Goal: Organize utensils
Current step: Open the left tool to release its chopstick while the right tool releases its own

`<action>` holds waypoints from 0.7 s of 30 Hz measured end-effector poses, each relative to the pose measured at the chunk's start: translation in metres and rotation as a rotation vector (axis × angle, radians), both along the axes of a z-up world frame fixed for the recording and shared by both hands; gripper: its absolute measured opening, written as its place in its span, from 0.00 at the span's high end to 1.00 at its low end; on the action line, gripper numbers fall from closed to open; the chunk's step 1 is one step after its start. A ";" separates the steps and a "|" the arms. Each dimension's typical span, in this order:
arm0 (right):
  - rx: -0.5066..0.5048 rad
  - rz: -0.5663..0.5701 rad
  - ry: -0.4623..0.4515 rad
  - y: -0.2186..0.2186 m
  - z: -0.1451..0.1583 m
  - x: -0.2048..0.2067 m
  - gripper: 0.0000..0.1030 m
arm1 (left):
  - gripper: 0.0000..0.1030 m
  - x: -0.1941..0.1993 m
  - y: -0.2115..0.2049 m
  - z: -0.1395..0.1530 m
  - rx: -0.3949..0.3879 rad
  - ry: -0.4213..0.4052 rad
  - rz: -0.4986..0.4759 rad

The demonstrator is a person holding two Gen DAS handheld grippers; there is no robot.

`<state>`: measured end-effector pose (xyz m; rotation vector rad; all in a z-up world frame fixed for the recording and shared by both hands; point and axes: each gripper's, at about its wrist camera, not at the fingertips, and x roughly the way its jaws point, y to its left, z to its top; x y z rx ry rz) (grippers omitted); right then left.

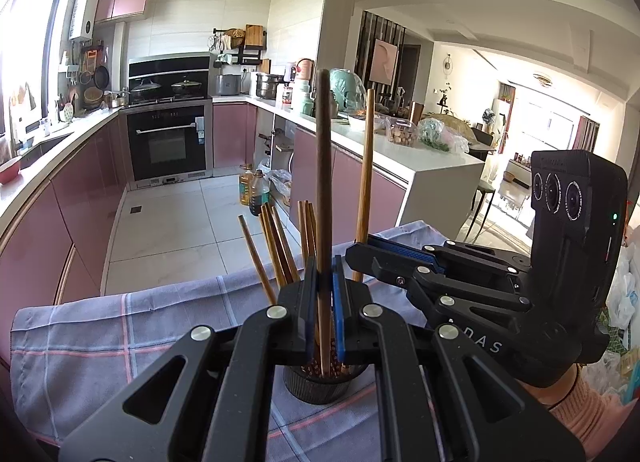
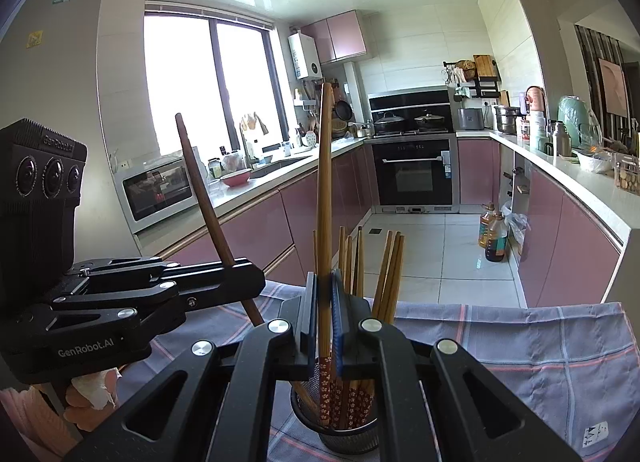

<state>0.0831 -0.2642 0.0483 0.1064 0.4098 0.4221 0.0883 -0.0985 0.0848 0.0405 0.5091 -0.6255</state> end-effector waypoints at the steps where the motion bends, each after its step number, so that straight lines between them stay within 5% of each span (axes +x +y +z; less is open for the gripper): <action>1: -0.002 -0.001 0.000 -0.001 0.000 0.000 0.94 | 0.93 0.000 0.001 -0.001 0.002 0.001 0.001; 21: -0.036 -0.028 0.079 0.004 -0.026 0.017 0.94 | 0.92 0.021 -0.015 -0.023 0.059 0.086 -0.006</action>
